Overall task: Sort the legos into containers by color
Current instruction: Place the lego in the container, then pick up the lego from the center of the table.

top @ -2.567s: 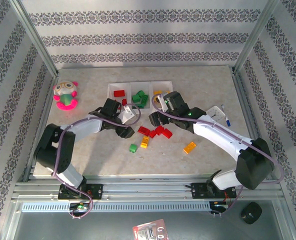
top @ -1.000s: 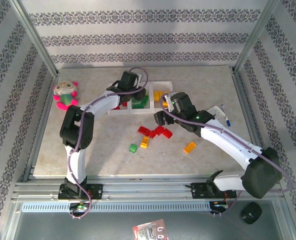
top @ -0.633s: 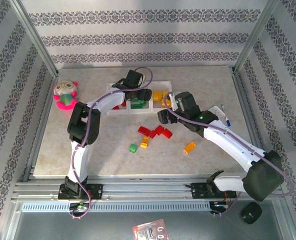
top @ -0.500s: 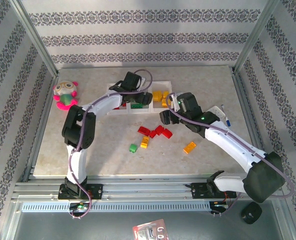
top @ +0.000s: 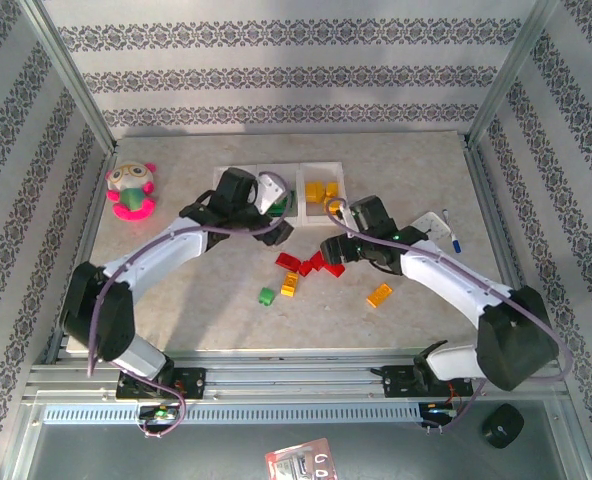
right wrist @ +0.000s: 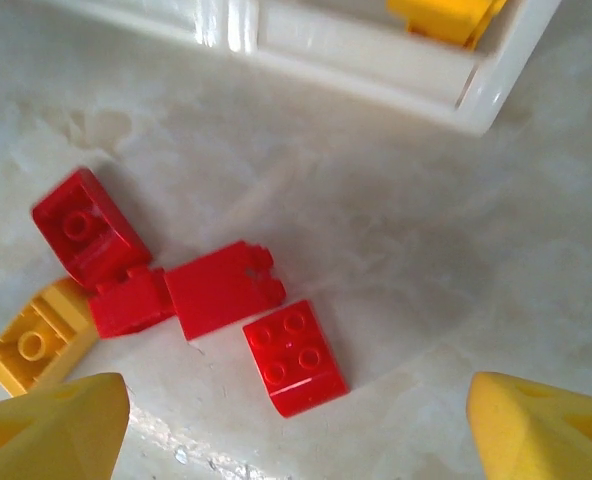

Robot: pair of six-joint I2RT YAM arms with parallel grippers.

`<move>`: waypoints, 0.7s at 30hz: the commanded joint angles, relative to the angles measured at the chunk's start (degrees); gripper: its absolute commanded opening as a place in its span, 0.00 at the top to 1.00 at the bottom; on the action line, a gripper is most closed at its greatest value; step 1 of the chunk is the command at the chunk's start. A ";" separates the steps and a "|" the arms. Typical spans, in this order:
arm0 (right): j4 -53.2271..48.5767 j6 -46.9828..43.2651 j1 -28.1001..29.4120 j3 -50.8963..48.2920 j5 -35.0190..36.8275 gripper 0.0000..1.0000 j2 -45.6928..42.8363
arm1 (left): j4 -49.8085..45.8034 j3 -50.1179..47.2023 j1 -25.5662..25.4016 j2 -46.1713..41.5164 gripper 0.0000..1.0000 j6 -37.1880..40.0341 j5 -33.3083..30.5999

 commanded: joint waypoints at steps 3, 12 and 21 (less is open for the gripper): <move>0.14 0.70 -0.33 -0.36 -2.84 0.15 5.08 | -2.85 -3.96 -2.20 -3.94 0.01 4.09 2.05; 1.15 1.13 1.28 1.79 -1.32 0.27 13.53 | -1.15 -7.38 -3.33 -5.33 0.01 1.34 -0.30; 1.87 2.38 2.92 4.90 1.50 0.44 17.60 | -0.47 -7.29 -3.35 -3.83 0.01 -9.65 -7.00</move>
